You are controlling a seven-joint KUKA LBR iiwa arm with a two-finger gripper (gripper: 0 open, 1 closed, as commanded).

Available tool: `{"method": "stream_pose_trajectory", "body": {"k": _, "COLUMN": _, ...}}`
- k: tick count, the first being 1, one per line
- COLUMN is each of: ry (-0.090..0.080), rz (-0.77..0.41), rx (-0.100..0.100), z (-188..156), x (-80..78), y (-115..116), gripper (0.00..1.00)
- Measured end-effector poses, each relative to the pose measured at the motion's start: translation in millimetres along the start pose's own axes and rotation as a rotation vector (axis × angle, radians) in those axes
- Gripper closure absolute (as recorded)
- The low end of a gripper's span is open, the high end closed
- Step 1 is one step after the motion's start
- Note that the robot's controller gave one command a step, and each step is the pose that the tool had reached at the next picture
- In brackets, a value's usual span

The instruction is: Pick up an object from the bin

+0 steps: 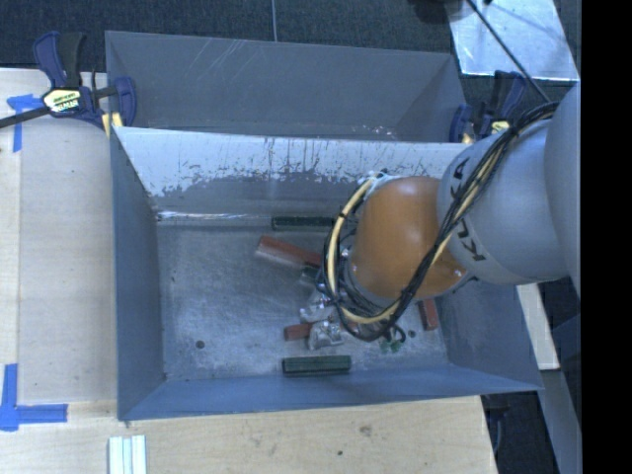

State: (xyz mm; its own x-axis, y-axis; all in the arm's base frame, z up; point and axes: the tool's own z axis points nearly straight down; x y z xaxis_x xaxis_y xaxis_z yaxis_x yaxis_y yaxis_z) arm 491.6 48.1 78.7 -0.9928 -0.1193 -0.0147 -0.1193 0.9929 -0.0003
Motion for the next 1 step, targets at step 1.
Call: {"method": "stream_pose_trajectory", "body": {"k": 1, "ry": 0.011, "rz": -0.012, "rx": 0.0, "z": -145.2, "x": -0.7, "y": 9.3, "gripper": 1.0}}
